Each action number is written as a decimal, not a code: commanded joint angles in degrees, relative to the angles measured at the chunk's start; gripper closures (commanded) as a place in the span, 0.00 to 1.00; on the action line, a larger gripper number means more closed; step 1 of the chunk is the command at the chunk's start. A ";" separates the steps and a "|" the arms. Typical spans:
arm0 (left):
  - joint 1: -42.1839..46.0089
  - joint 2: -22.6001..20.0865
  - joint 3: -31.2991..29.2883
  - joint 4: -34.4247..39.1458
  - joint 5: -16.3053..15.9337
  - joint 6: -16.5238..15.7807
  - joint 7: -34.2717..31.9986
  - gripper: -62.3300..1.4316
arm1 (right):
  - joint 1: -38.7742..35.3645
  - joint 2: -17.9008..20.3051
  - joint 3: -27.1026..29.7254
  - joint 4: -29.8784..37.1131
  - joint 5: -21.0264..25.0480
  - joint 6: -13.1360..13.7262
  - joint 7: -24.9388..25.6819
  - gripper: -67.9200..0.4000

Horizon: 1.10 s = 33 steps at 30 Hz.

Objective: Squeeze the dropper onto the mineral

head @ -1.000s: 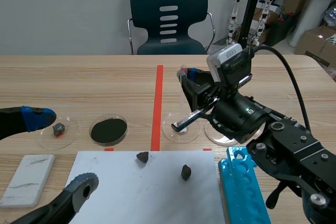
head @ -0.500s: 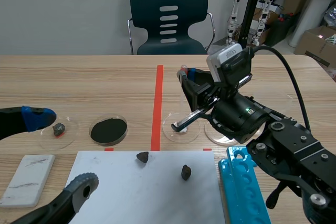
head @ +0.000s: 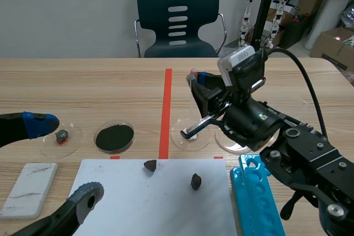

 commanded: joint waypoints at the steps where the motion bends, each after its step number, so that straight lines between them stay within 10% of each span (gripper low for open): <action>1: 0.46 0.26 -0.09 0.33 -0.74 0.02 -0.76 0.01 | -0.02 1.33 0.24 3.56 1.03 0.02 0.44 0.98; 21: 0.46 0.26 -0.09 0.33 -0.74 0.02 -0.76 0.01 | -32.74 9.66 14.12 40.06 1.77 0.02 -1.01 0.98; 33: 0.46 0.26 -0.09 0.33 -0.74 0.02 -0.76 0.01 | -53.77 9.68 19.34 46.36 1.75 0.92 4.31 0.98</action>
